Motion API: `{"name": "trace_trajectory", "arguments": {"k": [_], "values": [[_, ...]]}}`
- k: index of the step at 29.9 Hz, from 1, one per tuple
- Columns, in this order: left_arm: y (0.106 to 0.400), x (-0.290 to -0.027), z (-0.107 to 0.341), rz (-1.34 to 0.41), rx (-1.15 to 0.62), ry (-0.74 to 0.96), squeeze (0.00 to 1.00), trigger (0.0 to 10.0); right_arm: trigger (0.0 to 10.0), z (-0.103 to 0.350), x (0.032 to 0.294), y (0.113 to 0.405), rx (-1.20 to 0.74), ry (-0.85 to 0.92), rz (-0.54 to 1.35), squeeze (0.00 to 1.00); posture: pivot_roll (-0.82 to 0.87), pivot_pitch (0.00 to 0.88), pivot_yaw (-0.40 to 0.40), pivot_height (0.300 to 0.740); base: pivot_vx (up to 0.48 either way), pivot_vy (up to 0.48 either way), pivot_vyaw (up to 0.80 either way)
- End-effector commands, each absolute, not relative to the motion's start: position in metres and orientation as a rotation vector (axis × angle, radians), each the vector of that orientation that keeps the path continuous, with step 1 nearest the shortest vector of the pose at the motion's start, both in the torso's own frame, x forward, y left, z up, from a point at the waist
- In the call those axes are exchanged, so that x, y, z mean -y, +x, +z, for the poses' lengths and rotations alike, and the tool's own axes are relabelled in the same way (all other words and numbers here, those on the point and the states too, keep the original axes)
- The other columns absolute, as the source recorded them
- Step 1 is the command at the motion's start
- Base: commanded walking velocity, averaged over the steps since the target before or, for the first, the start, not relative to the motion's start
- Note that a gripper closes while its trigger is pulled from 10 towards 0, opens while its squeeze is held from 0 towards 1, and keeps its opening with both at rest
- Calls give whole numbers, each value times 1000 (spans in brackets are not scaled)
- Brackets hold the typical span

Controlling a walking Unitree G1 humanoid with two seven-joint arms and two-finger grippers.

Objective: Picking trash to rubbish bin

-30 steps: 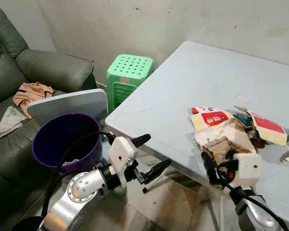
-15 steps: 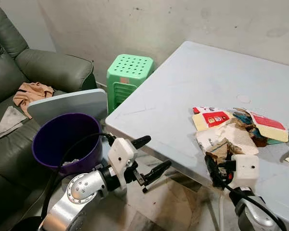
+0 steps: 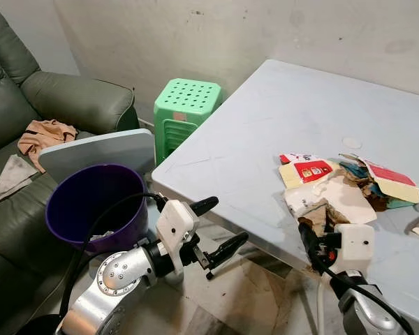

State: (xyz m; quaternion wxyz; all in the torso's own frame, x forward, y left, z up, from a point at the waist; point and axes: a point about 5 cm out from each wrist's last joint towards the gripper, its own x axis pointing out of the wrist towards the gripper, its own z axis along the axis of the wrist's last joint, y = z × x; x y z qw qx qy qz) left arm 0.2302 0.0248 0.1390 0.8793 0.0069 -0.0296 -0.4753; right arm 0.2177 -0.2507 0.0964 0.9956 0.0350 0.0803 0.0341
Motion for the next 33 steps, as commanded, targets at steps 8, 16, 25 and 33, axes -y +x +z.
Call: {"name": "trace_trajectory", "arguments": {"k": [8, 16, 25, 33], "values": [[231, -27, 142, -984, 80, 22, 0, 10000, 0, 102, 258, 220, -110, 108, 67, 0, -84, 56, -2, 740, 0, 0, 0], [235, -28, 144, -978, 93, 33, 0, 10000, 0, 113, 270, 225, -58, 93, 38, 0, -82, 44, 1, 740, 0, 0, 0], [239, -29, 146, -966, 107, 41, 0, 10000, 0, 118, 276, 225, -25, 57, 70, 0, -79, 39, -1, 740, 0, 0, 0], [253, -41, 155, -877, 143, 30, 0, 10000, 10000, 134, 274, 229, 95, 73, 62, 0, -70, 45, 2, 740, 0, 0, 0]]}}
